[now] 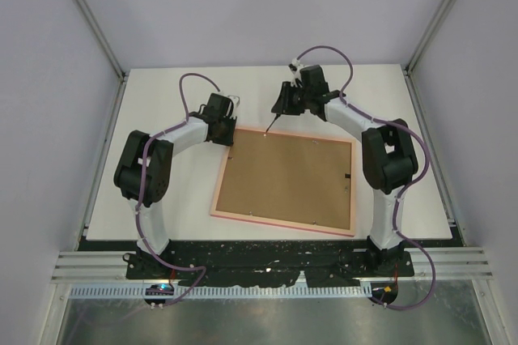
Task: Take the photo out of the frame
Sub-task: Release the photo frame item from the photo frame.
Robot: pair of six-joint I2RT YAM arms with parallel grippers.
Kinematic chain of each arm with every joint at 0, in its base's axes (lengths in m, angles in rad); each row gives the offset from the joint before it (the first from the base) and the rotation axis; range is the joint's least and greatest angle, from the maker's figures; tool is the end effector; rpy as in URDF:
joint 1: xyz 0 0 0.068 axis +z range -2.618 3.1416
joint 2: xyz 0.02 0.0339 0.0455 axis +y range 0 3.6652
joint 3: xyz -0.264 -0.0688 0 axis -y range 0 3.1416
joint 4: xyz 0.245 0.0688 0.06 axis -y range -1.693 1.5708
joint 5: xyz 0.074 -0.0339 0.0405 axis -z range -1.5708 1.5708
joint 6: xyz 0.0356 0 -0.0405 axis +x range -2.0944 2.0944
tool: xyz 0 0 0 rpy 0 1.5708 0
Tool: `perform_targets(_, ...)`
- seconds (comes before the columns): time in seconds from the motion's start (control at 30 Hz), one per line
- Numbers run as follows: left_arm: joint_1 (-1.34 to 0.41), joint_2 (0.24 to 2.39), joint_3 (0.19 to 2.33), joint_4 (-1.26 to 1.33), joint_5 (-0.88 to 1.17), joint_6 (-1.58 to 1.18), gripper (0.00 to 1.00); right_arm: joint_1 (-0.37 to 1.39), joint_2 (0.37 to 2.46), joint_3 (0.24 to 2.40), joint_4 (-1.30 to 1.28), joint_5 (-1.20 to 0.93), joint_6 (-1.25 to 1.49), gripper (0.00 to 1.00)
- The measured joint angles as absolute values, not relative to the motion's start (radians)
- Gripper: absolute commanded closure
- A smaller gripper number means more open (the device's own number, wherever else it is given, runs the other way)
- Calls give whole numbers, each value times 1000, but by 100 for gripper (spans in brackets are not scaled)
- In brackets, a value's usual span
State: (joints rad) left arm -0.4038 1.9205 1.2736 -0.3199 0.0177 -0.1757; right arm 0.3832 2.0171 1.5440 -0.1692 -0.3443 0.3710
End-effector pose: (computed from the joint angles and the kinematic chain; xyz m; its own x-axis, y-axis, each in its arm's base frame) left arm 0.3716 -0.1595 0.1715 -0.8155 0.1584 -0.5566 0.2636 0.9579 -0.1136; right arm 0.4272 0.1852 0.2290 -0.7363 0.0711 -0.6729 -0.3602 0.8007 0.4787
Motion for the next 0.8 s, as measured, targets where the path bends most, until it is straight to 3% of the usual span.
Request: perform_targets(0.8,-404,1921,1274,-320,18,-176,91,382,2054,1546,-173,-348,363,92)
